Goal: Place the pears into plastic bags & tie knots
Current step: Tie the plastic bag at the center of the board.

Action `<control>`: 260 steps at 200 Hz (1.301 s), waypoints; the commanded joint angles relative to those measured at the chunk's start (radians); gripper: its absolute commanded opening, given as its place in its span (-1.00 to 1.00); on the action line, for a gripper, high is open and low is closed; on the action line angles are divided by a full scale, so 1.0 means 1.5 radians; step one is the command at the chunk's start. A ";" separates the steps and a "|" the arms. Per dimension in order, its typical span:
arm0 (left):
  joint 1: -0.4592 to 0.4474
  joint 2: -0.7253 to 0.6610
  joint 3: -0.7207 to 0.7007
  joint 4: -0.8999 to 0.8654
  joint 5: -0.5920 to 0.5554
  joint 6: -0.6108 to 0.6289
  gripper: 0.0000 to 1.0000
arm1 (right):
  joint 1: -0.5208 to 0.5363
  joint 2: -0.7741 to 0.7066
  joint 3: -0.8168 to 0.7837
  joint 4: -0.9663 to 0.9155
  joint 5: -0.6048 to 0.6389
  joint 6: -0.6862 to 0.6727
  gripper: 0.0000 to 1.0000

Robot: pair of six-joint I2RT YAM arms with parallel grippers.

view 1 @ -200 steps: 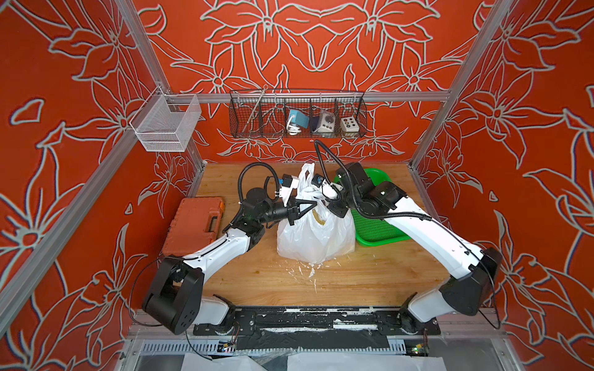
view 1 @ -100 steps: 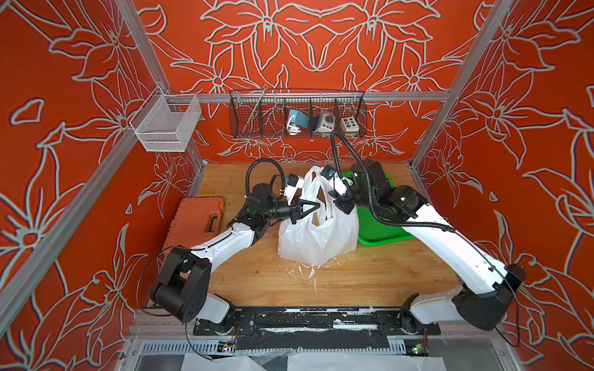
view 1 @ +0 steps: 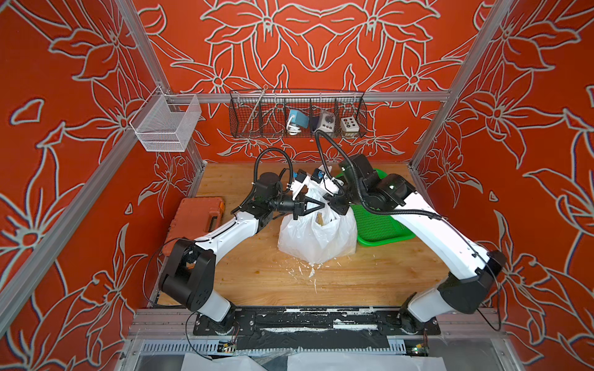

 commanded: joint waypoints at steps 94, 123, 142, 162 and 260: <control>0.024 -0.046 -0.055 0.133 0.046 -0.083 0.14 | 0.003 -0.012 -0.035 -0.015 -0.005 -0.019 -1.00; 0.023 -0.041 -0.063 0.199 0.018 -0.127 0.14 | 0.003 -0.019 -0.039 -0.014 -0.035 -0.024 -1.00; 0.023 -0.037 -0.069 0.230 0.002 -0.143 0.08 | 0.003 -0.019 -0.041 -0.018 -0.046 -0.026 -1.00; 0.024 -0.034 -0.076 0.265 -0.014 -0.165 0.06 | 0.003 -0.019 -0.043 -0.020 -0.053 -0.026 -1.00; 0.017 -0.019 -0.086 0.348 -0.054 -0.214 -1.00 | -0.021 -0.103 -0.115 0.066 -0.057 0.039 -0.25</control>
